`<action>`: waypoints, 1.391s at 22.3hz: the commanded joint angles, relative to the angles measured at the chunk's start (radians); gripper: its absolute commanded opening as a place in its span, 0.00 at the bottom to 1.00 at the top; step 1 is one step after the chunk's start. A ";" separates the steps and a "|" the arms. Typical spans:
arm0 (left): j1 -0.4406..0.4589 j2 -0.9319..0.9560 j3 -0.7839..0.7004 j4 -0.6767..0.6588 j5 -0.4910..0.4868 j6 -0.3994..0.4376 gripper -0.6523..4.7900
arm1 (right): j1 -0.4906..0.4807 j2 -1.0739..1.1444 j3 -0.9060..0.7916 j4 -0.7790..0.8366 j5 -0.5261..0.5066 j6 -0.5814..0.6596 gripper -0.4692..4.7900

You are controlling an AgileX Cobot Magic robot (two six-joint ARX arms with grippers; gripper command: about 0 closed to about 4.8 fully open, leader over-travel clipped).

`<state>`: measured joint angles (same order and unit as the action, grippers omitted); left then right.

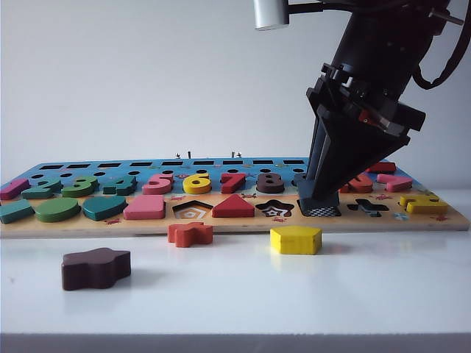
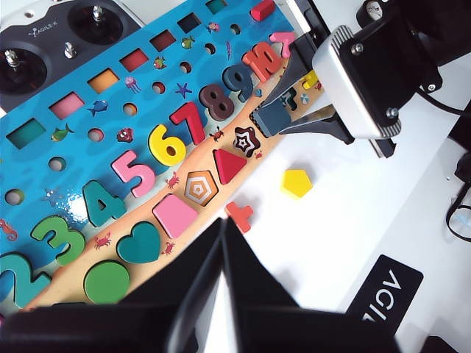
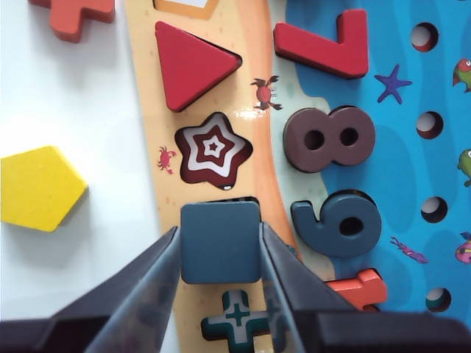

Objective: Insert the cube into the slot.

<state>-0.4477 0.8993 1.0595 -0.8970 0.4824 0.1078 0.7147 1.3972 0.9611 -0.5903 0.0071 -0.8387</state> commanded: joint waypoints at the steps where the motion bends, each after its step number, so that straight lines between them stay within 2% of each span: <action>1: 0.001 -0.001 0.006 0.013 0.006 0.005 0.15 | -0.006 0.000 0.000 0.010 -0.006 -0.004 0.39; 8: 0.001 -0.001 0.006 0.012 0.006 0.005 0.15 | -0.006 0.000 -0.017 0.011 -0.007 -0.004 0.45; 31: 0.001 -0.001 0.006 0.012 0.006 0.005 0.15 | -0.006 0.000 -0.018 0.051 -0.007 0.000 0.49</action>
<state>-0.4477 0.8993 1.0595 -0.8970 0.4824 0.1078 0.7067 1.3975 0.9436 -0.5629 0.0040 -0.8383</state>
